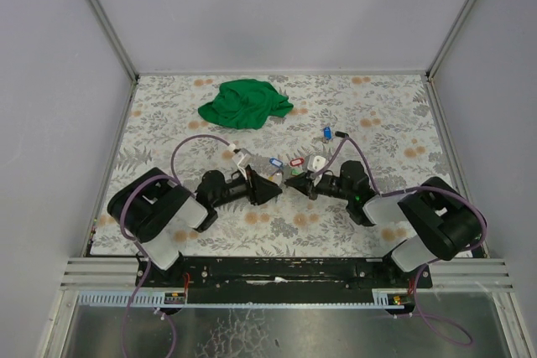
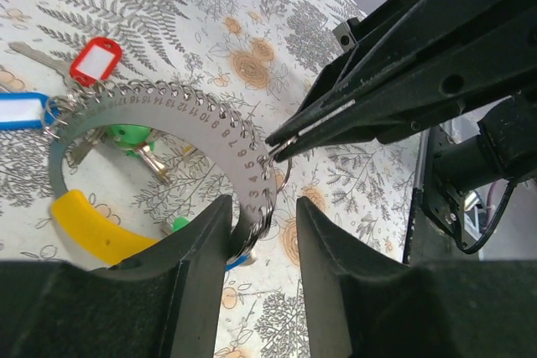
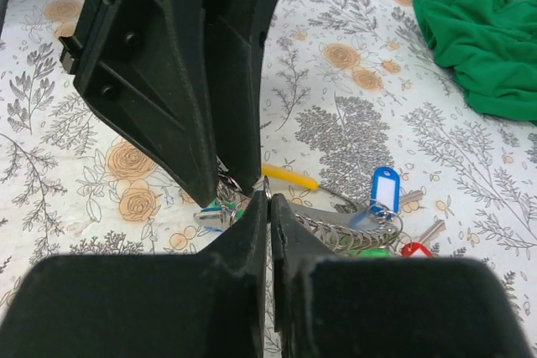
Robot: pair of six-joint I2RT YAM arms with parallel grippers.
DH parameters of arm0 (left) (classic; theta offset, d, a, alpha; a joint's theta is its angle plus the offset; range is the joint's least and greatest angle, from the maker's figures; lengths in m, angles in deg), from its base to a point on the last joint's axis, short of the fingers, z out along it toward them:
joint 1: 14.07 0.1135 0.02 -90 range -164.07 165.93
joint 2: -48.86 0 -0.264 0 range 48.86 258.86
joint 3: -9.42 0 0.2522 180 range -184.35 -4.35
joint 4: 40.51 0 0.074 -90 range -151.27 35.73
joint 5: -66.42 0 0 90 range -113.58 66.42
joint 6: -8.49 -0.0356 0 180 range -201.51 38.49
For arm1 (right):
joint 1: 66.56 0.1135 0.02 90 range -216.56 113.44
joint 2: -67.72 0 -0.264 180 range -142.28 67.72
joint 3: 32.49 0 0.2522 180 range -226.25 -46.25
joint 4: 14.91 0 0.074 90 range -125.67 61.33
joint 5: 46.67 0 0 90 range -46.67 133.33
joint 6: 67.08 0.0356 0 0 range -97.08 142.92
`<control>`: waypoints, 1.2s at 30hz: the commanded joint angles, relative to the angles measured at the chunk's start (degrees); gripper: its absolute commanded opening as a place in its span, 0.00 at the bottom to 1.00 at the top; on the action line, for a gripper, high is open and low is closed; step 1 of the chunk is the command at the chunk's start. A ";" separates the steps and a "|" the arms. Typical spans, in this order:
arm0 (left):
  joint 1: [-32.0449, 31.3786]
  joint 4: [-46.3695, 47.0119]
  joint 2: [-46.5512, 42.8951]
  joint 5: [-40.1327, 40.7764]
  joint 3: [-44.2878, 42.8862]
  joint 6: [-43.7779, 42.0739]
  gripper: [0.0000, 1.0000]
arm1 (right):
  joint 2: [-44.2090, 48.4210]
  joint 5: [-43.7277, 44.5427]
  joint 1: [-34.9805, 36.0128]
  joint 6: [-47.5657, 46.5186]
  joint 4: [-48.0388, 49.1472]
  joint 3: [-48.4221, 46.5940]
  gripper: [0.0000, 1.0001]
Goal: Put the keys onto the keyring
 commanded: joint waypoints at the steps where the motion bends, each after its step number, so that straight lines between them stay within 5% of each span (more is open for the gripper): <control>1: 2.23 3.78 -2.32 -2.14 1.89 -4.86 0.37 | -0.27 -3.50 -2.35 1.06 9.47 -0.71 0.00; 16: 8.22 -0.02 -3.33 -12.87 -3.55 -14.12 0.40 | 0.06 -9.48 -3.57 -4.81 -1.87 -3.49 0.00; 36: 7.52 -1.91 4.18 -22.65 -9.67 -14.83 0.34 | -0.45 -11.44 -3.93 -3.37 -1.24 -3.87 0.00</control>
